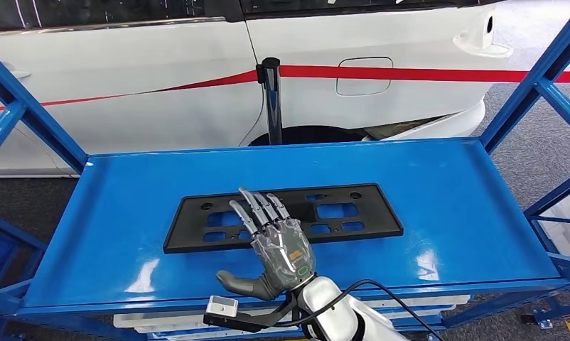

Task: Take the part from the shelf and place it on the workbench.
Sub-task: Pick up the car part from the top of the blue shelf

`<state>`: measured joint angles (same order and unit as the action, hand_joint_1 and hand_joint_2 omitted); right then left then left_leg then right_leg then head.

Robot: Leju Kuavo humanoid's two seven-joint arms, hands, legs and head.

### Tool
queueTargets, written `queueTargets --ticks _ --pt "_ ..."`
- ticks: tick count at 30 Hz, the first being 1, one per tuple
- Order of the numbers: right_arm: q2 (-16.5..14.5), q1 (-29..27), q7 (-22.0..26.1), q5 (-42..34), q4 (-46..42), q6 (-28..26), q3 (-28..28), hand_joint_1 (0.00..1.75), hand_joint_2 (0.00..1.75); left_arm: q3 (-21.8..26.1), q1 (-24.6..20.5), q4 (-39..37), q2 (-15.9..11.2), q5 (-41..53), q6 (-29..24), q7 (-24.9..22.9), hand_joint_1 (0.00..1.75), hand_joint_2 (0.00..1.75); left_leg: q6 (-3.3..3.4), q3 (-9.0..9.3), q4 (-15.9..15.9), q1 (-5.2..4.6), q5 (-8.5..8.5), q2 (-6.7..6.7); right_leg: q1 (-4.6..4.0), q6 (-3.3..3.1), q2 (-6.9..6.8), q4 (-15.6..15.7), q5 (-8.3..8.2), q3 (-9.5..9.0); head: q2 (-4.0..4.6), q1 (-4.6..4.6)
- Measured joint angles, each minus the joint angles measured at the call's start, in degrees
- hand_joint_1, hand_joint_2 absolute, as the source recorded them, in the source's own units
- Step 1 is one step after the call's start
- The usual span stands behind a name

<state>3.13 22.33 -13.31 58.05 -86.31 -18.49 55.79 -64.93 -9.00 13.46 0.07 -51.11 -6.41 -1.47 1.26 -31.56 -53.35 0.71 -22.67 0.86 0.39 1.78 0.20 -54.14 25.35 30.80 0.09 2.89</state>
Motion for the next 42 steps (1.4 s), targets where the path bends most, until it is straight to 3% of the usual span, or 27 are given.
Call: queueTargets --ticks 12,13,16,17,31,32,35,36,42 --pt "-0.1 0.3 -0.1 -1.7 1.5 -2.4 0.3 0.0 0.0 -0.4 0.0 0.0 0.0 0.5 -0.7 0.1 0.0 0.0 -0.01 0.0 0.0 0.01 0.0 0.0 -0.01 -0.03 0.01 0.0 -0.01 0.01 0.01 0.0" --pt "-0.1 0.3 -0.1 -1.7 1.5 -2.7 0.3 0.19 0.0 -0.4 0.0 0.0 0.0 0.5 -0.7 0.2 0.0 0.0 -0.01 0.0 0.0 0.01 0.0 0.0 -0.01 -0.03 0.01 0.0 -0.01 0.01 0.0 -0.01" --pt "-0.1 0.3 0.2 -2.0 1.6 -3.8 0.2 1.5 0.0 -0.5 0.0 0.0 0.0 0.5 -0.8 0.3 0.0 0.0 -0.01 0.0 0.0 0.01 0.0 0.0 -0.01 -0.03 0.01 0.0 -0.01 0.01 0.01 -0.01" --pt "-0.1 0.3 0.4 -2.2 1.6 -4.5 0.1 1.75 0.0 -0.5 0.0 0.0 0.0 0.5 -0.9 0.4 0.0 0.0 -0.01 0.0 0.0 0.01 0.0 0.0 -0.01 -0.03 0.01 0.0 -0.01 0.01 0.02 0.0" --pt "-0.2 0.2 1.4 -2.9 1.6 -6.7 -0.7 1.75 0.0 -0.5 0.0 0.0 0.0 0.5 -1.0 0.4 0.0 0.0 -0.01 0.0 0.0 0.01 0.0 -0.01 -0.01 -0.03 0.01 0.0 -0.01 0.02 0.02 0.0" --pt "-0.2 0.2 1.4 -2.9 1.6 -6.7 -0.7 1.59 0.0 -0.5 0.0 0.0 0.0 0.5 -1.0 0.4 0.0 0.0 -0.01 -0.01 0.0 0.01 0.0 -0.01 -0.01 -0.03 0.01 0.0 -0.01 0.02 0.01 0.0" --pt "-0.2 0.2 1.4 -2.9 1.6 -6.7 -0.7 0.28 0.0 -0.5 0.0 0.0 0.0 0.5 -1.0 0.4 0.0 0.0 -0.01 -0.01 0.0 0.01 0.0 -0.01 -0.01 -0.03 0.01 0.0 -0.01 0.02 0.01 0.0" --pt "-0.2 0.2 1.4 -2.8 1.6 -6.8 -0.7 0.0 0.0 -0.5 0.0 0.0 0.0 0.6 -1.0 0.5 0.0 0.0 -0.01 0.0 0.0 0.01 0.0 -0.01 -0.01 -0.03 0.01 0.0 -0.01 0.02 0.01 0.0" --pt "-0.2 0.1 1.3 -1.3 1.6 -7.9 -0.8 0.0 0.0 -0.5 0.0 0.0 0.0 1.2 -2.1 1.0 0.0 0.0 -0.01 0.0 0.0 0.01 0.0 -0.01 -0.01 -0.03 0.01 0.0 -0.01 0.03 0.01 -0.01"
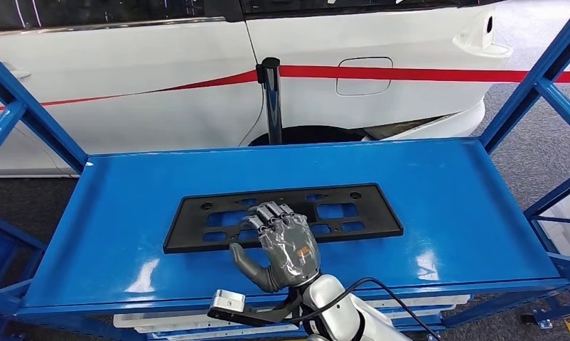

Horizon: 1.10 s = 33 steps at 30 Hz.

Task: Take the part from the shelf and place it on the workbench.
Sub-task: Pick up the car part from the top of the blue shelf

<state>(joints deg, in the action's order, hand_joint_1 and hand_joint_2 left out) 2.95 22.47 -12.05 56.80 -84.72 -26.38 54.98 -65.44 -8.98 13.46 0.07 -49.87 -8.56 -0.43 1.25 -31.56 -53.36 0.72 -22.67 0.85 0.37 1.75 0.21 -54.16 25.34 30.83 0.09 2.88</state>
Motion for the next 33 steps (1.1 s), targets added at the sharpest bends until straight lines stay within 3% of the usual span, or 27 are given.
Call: queueTargets --ticks 20,33 --pt "-0.5 0.4 -3.4 10.0 4.9 4.1 0.5 0.0 0.0 0.0 -0.8 0.0 0.0 1.6 0.9 -0.6 0.0 0.0 0.0 -0.01 0.0 0.0 0.0 0.0 0.0 0.0 0.0 0.0 0.0 0.0 0.01 0.01" --pt "-1.0 1.2 -2.9 8.7 10.7 4.6 1.0 0.0 0.0 0.0 -1.0 0.0 0.0 2.3 1.3 -0.8 0.0 0.0 0.0 -0.02 0.0 0.0 0.0 0.0 0.0 0.0 -0.01 0.0 0.0 0.0 0.0 0.01"
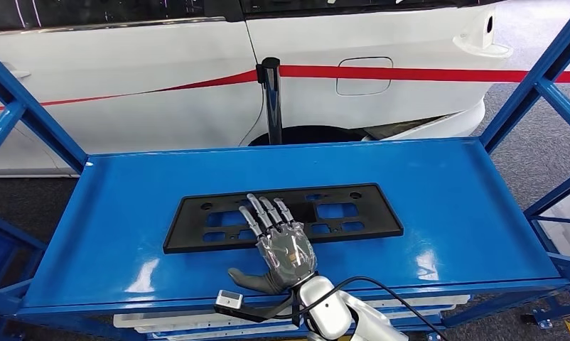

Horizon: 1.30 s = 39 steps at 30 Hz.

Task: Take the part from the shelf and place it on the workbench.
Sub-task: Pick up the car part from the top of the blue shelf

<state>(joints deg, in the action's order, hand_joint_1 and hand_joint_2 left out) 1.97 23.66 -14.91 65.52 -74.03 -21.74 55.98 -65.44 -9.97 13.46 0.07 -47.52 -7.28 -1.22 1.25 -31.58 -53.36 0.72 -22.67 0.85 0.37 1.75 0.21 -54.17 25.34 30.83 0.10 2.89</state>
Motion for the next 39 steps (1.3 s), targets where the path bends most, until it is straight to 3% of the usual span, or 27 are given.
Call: queueTargets --ticks 18,21,26,30,33,34,37,39 --pt "-0.5 1.0 -0.5 0.1 1.7 -0.6 0.0 0.0 0.0 0.0 0.0 0.0 0.0 0.0 0.0 0.2 0.0 0.0 0.0 0.0 0.0 0.0 0.0 0.0 0.0 0.0 0.0 0.0 0.0 0.0 0.0 0.0" --pt "-0.5 1.1 0.7 -3.8 1.7 -0.7 -0.2 0.0 0.0 0.0 0.1 0.0 0.0 0.0 0.1 0.4 0.0 0.0 0.0 0.0 0.0 0.0 0.0 0.0 0.0 0.0 0.0 0.0 0.0 0.0 -0.01 0.0" --pt "-0.6 1.1 4.2 -17.1 0.1 -0.6 -1.2 0.0 0.0 0.0 0.3 0.0 0.0 0.0 0.1 0.9 0.0 0.0 0.0 0.01 0.0 0.0 0.0 0.0 0.0 0.0 0.01 0.0 0.0 0.0 0.0 0.0" --pt "-0.6 1.0 4.7 -19.2 -1.1 -0.6 -1.8 0.0 0.0 0.1 0.3 0.0 0.0 0.0 0.1 1.0 0.0 0.0 0.0 0.01 0.0 0.0 0.0 0.0 0.0 0.0 0.01 0.0 0.0 0.0 0.0 0.0" --pt "-0.6 1.0 4.7 -19.5 -1.7 -0.6 -2.0 0.0 1.31 0.1 0.4 0.0 0.0 0.0 0.1 1.1 0.0 0.0 0.0 0.01 0.0 0.0 0.0 -0.01 0.0 0.0 0.01 0.0 0.0 0.0 0.0 -0.01" --pt "-0.6 1.0 5.1 -20.4 -1.8 -0.6 -2.0 0.0 1.31 0.1 0.4 0.0 0.0 0.0 0.1 1.1 0.0 0.0 0.0 0.01 0.0 0.0 0.0 -0.01 0.0 0.0 0.01 0.0 0.0 0.0 0.0 -0.01" --pt "-0.8 0.3 8.8 -33.4 -3.0 0.4 -2.9 0.0 0.0 0.1 0.4 0.0 0.0 -0.2 0.1 1.4 0.0 0.0 0.0 0.01 0.0 0.0 0.0 0.0 0.0 0.0 0.01 0.0 0.0 0.0 0.01 -0.01" --pt "-1.0 -0.6 12.0 -49.2 -4.8 2.2 -4.1 0.0 0.0 0.2 0.6 0.0 -0.1 -0.2 0.1 1.7 0.0 0.0 0.0 0.01 0.0 0.0 0.0 -0.02 0.0 0.0 0.01 0.0 -0.01 0.0 0.01 -0.01"
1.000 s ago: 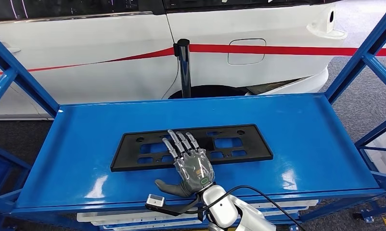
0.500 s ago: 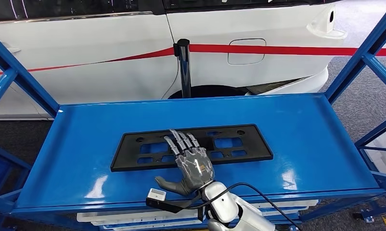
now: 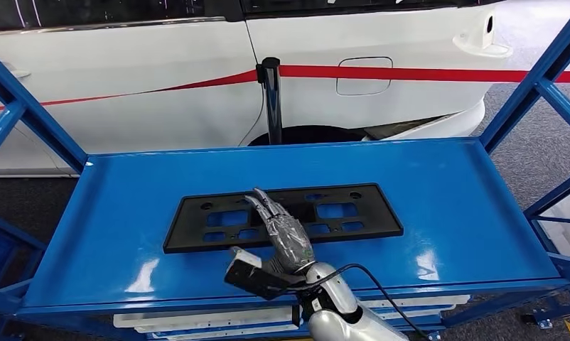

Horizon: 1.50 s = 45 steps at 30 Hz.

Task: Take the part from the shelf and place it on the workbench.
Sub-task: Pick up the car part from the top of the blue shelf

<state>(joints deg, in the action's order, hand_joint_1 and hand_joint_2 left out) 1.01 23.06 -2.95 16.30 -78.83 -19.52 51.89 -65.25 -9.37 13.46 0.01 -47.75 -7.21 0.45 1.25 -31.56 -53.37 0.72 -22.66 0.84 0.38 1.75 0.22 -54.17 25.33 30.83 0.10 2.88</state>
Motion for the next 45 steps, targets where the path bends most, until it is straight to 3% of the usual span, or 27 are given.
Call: queueTargets --ticks 3,11,12,15,16,27,37,45 --pt "-0.1 -0.8 2.2 -16.7 -2.4 2.2 -1.3 0.0 0.0 0.0 0.2 0.0 -0.1 0.0 0.0 0.3 0.0 0.0 0.0 0.0 0.0 0.0 0.0 -0.02 0.0 0.0 0.02 0.0 0.0 0.01 0.0 0.0" --pt "-0.1 -1.2 3.6 -23.2 -3.9 2.8 -1.9 0.0 0.0 0.0 0.3 0.0 -0.1 0.0 0.0 0.4 0.0 0.0 0.0 0.0 0.0 0.0 0.0 -0.02 0.0 0.0 0.01 0.0 0.0 0.01 -0.01 0.01" --pt "-0.1 -1.4 4.4 -25.6 -4.9 2.9 -2.2 0.0 0.44 0.0 0.4 0.0 -0.1 0.0 0.0 0.4 0.0 0.0 0.0 0.0 0.0 0.0 0.0 -0.02 0.0 0.0 0.01 0.0 0.0 0.01 -0.01 0.01" --pt "-0.1 -2.8 8.5 -36.8 -9.7 1.8 -4.6 0.0 0.44 0.0 0.7 0.0 -0.2 -0.1 -0.6 0.7 0.0 0.0 0.0 0.01 0.0 0.0 0.0 -0.02 0.0 0.0 0.02 0.0 0.0 0.01 0.0 0.01" --pt "-0.1 -3.1 9.4 -39.3 -10.9 1.2 -5.3 0.0 0.0 0.0 0.7 0.0 -0.2 -0.2 -0.9 0.8 0.0 0.0 0.0 0.01 0.0 0.0 0.0 -0.02 0.0 -0.01 0.02 0.0 0.0 0.01 -0.01 0.01" --pt "-0.1 -3.3 11.9 -42.0 -15.1 0.0 -6.9 0.0 0.0 0.3 0.7 0.0 -0.2 0.0 -2.0 2.3 0.0 0.0 0.0 0.01 0.0 0.0 0.0 -0.02 0.0 -0.01 0.02 0.0 0.0 0.01 0.0 0.01" --pt "0.0 -5.3 14.3 -45.7 -19.8 -3.2 -8.7 0.0 0.0 1.1 -0.4 0.0 -0.2 2.2 -10.2 16.9 0.0 0.0 0.0 0.02 0.0 0.0 0.0 -0.03 0.0 -0.01 0.02 0.0 -0.01 0.01 -0.01 0.01" --pt "0.4 -6.7 17.0 -47.9 -24.0 -3.4 -9.7 0.0 0.0 3.1 -0.6 0.0 -0.2 0.0 -6.4 24.5 0.0 0.0 0.0 0.01 0.0 0.0 0.0 -0.04 0.0 -0.01 0.04 0.0 -0.01 0.02 -0.01 0.01"
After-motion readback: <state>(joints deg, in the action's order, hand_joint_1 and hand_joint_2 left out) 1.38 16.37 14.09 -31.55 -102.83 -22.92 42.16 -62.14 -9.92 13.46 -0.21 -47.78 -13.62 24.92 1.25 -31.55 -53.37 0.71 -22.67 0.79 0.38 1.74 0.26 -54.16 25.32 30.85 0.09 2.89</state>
